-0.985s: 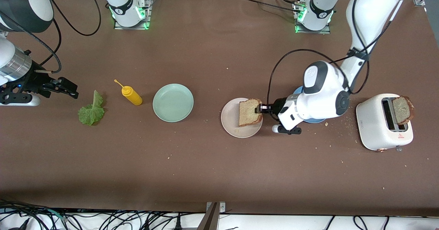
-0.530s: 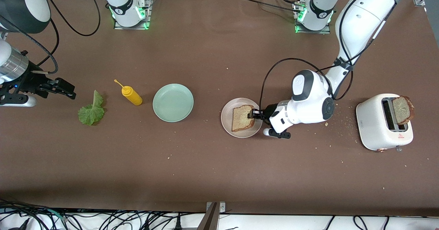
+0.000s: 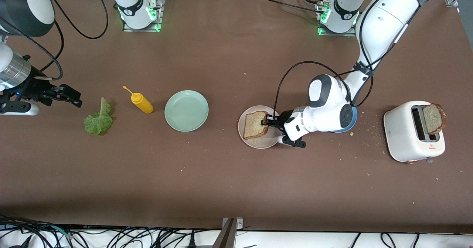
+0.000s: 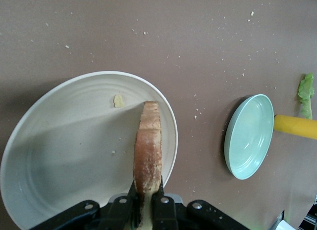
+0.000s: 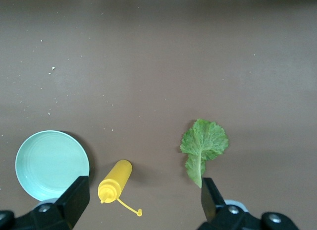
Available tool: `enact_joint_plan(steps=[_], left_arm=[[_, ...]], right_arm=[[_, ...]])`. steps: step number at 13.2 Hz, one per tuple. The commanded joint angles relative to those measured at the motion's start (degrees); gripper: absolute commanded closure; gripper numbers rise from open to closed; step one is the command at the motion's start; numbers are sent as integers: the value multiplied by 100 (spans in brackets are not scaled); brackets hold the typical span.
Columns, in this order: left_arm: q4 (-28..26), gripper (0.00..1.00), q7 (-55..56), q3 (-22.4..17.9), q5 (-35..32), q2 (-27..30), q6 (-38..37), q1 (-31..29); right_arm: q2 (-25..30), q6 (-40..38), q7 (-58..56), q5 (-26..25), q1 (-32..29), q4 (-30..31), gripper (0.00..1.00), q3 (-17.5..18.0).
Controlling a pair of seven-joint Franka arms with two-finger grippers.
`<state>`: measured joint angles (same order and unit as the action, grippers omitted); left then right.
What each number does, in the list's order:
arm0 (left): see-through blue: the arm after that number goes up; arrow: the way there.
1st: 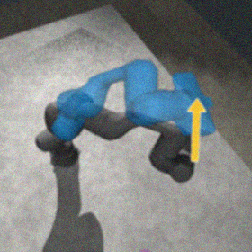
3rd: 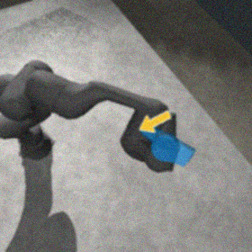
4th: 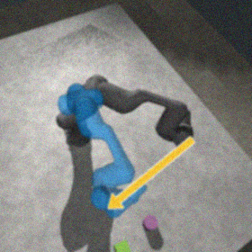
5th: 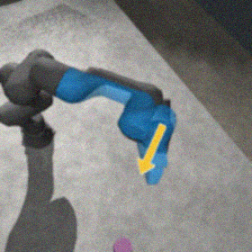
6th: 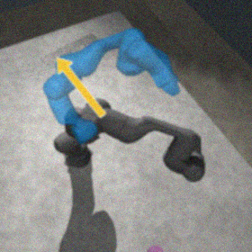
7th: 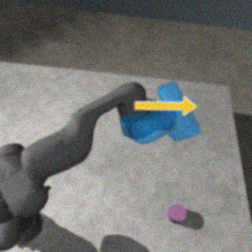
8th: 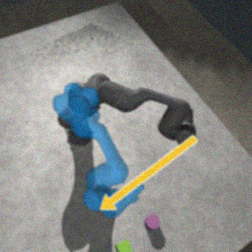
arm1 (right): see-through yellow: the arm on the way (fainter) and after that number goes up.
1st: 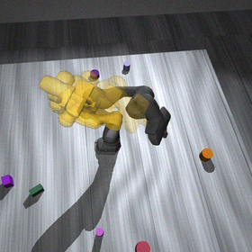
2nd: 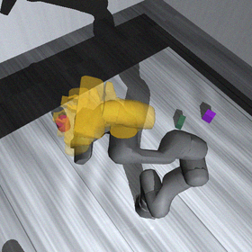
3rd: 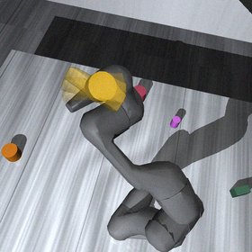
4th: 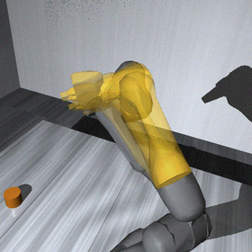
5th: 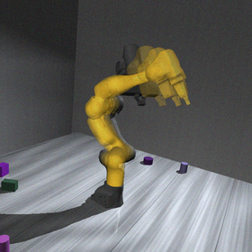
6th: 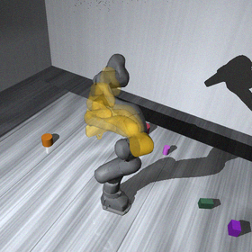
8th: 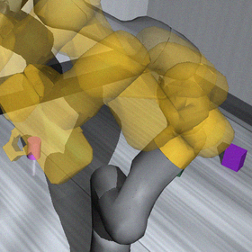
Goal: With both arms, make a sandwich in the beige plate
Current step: 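Lower the bread onto the beige plate and open the left gripper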
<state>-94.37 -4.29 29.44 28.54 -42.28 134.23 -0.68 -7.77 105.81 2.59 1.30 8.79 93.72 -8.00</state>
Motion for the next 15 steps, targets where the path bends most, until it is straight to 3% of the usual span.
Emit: enact_joint_plan(steps=[1, 8, 15], left_arm=[[50, 0, -352, 0, 222, -44, 7, 7], [33, 0, -423, -61, 134, 299, -361, -108], [68, 0, -379, -79, -1340, 861, -1327, -423]], right_arm=[[-14, 1, -13, 10, -62, -74, 0, 27], [-14, 1, -13, 10, -62, -74, 0, 27], [-23, 1, -13, 10, -71, -74, 0, 27]])
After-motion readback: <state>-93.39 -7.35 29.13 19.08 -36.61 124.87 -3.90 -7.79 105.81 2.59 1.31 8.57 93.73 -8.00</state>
